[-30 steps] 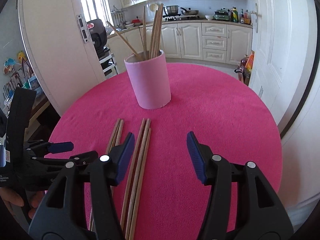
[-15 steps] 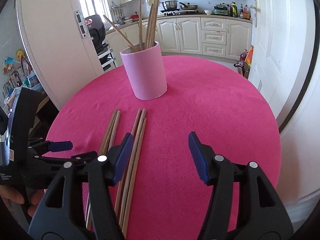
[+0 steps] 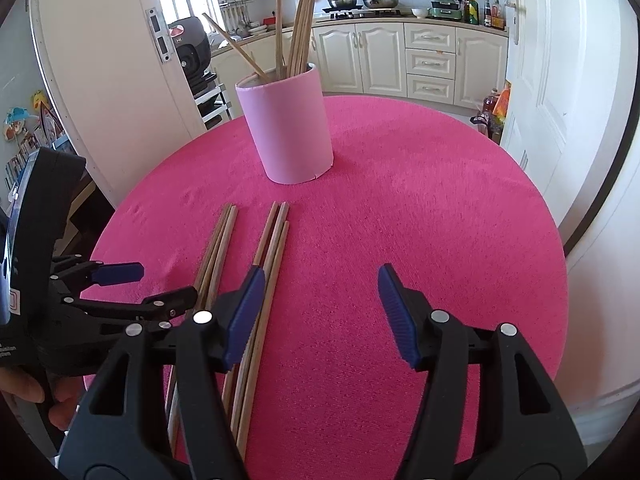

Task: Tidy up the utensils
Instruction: 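Grasp a chopstick with the left tool while the right tool grasps another chopstick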

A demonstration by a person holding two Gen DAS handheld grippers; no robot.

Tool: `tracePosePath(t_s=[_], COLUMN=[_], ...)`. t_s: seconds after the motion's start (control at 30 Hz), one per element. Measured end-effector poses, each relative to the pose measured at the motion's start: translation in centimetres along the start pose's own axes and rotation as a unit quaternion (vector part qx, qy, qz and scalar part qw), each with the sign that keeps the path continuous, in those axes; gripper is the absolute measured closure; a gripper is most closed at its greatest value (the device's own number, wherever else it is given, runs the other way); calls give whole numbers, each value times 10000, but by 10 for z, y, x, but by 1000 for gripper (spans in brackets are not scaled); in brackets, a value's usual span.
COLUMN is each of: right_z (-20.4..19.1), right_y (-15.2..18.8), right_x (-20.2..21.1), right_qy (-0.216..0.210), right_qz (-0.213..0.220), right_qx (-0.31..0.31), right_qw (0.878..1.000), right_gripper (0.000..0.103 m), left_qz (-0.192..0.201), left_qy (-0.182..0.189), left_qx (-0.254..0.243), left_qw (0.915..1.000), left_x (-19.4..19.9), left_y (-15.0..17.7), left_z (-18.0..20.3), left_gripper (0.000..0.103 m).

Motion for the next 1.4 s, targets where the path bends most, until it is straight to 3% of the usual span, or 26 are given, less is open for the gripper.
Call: tracePosePath(t_s=[0.23,0.37,0.43,0.5,0.57,0.73,1.03,1.23,1.4], right_z=[-6,-14,-17,-20,-24,-30,-38,-41,-34], right_y=[2,3,2,2,2,4,5,2,4], right_x=[-9,-19,-22,-24,-26,-33,-33,-37,-39], right_qy=[-14,-192,-298,-413,-349,-174,-216,99,-7], right_qz=[-398,-813,-974,-1131,-1196,-1443,-1551,-1563,-1641], right_qx=[307,475,508,511,571,705,766,928,819], right_qw=[9987,9954,9935,9914,9906,9869,9847,9833,9830], right_gripper=[44,45,61,70,70,79,79,79,79], left_qz=[-48,-22,-2,55,91,162,216,229,231], left_qy=[150,343,399,436,569,804,940,1000,1035], left_qx=[-74,17,97,215,367,527,577,573,574], left_qw=[9998,9994,9992,9988,9977,9952,9937,9931,9927], left_x=[-5,0,2,4,5,7,4,9,8], left_y=[2,3,3,4,4,4,3,8,8], left_z=[0,0,-5,-13,-21,-29,-33,-39,-40], left_gripper=[34,61,69,82,90,92,92,92,92])
Point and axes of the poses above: each gripper's, at about its wrist camera, not at the fingertips, and x roughly against the way its jaws point, z to its right, y to its underside, the point moved 4 cm from there along -x, roughly the way its jaws point, and after that the axes turned 12 degrees about y, right-handed, at the moved point
